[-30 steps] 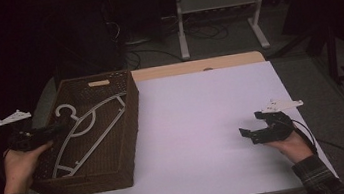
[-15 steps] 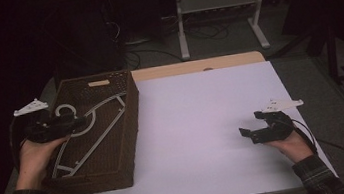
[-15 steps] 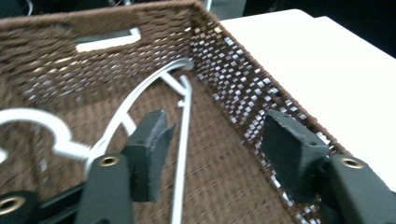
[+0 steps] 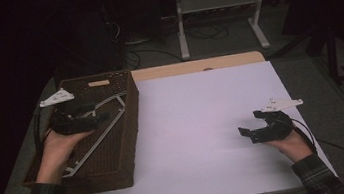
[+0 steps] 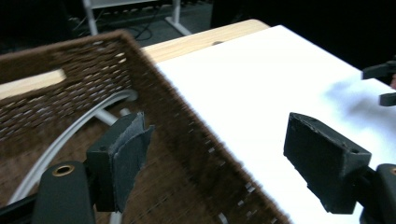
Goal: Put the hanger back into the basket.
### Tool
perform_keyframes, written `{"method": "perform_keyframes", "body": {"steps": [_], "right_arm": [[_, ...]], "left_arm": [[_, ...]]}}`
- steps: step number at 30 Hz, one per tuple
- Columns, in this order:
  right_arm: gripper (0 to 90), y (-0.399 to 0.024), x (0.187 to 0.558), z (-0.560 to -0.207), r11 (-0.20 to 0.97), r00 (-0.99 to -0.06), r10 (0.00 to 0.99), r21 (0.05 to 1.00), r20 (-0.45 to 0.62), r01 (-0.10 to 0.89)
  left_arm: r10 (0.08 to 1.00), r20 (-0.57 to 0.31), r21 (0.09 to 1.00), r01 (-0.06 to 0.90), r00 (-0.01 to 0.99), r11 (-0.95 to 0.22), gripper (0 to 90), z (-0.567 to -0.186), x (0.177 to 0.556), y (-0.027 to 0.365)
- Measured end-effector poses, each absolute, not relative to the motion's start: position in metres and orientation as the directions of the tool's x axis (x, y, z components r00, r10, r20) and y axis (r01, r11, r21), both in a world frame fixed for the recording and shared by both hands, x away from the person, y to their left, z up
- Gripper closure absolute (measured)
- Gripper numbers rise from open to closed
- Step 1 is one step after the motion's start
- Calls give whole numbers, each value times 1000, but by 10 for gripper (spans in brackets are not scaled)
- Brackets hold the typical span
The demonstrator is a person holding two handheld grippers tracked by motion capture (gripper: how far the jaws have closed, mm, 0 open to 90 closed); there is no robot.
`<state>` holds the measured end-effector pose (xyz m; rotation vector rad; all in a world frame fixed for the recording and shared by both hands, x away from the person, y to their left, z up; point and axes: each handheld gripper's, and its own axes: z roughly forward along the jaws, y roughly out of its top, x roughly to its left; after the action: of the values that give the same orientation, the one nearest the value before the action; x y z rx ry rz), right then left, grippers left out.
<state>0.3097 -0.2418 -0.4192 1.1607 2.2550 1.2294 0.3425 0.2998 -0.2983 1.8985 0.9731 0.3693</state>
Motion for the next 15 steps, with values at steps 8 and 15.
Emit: {"method": "perform_keyframes", "body": {"steps": [8,15], "right_arm": [[127,-242,308,-417,293,-623,775,816,102,499],[127,-240,307,-415,296,-633,767,820,102,490]], "left_arm": [[713,-121,852,441,690,-283,180,-298,345,264],[675,-117,852,423,728,-309,167,-301,348,236]]}}
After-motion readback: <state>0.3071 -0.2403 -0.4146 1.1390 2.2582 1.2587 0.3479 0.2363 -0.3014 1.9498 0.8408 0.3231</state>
